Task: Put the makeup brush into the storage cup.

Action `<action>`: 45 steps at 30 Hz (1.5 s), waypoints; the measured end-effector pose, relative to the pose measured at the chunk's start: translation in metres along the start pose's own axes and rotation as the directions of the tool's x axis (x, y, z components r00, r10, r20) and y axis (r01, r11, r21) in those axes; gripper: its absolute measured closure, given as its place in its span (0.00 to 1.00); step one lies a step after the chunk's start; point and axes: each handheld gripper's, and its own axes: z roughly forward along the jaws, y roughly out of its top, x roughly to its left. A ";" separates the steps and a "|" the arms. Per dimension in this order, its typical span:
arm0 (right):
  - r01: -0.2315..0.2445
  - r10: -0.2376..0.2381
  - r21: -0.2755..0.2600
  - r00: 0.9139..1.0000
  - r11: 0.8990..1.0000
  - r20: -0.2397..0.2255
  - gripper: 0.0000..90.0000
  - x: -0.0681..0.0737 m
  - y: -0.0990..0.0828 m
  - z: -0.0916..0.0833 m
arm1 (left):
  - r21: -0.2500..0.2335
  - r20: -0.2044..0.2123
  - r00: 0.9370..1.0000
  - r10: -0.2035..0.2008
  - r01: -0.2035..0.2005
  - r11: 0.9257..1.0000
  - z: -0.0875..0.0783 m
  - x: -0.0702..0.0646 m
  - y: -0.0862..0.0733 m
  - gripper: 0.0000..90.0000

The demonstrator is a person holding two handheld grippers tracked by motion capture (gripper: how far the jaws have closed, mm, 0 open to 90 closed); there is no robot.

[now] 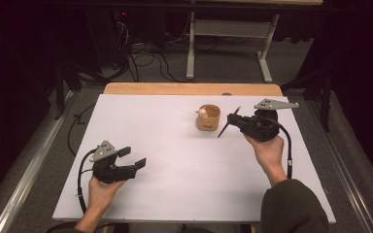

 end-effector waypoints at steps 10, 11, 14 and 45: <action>-0.004 0.003 0.009 1.000 1.000 0.027 0.95 -0.005 0.013 0.014 | 0.006 -0.001 1.000 0.001 -0.001 1.000 0.000 0.000 0.000 0.27; -0.003 0.003 0.010 1.000 1.000 0.031 0.95 -0.006 0.015 0.015 | 0.003 0.001 1.000 0.000 0.000 1.000 0.000 0.000 0.000 0.27; 0.005 -0.006 0.008 0.999 1.000 0.042 0.95 -0.006 0.021 0.018 | 0.004 0.002 1.000 -0.001 0.001 1.000 0.000 0.000 0.000 0.27; -0.024 0.021 0.027 0.993 0.999 0.114 0.95 -0.022 0.045 0.049 | 0.006 0.001 1.000 0.022 -0.022 1.000 0.000 -0.002 0.000 0.26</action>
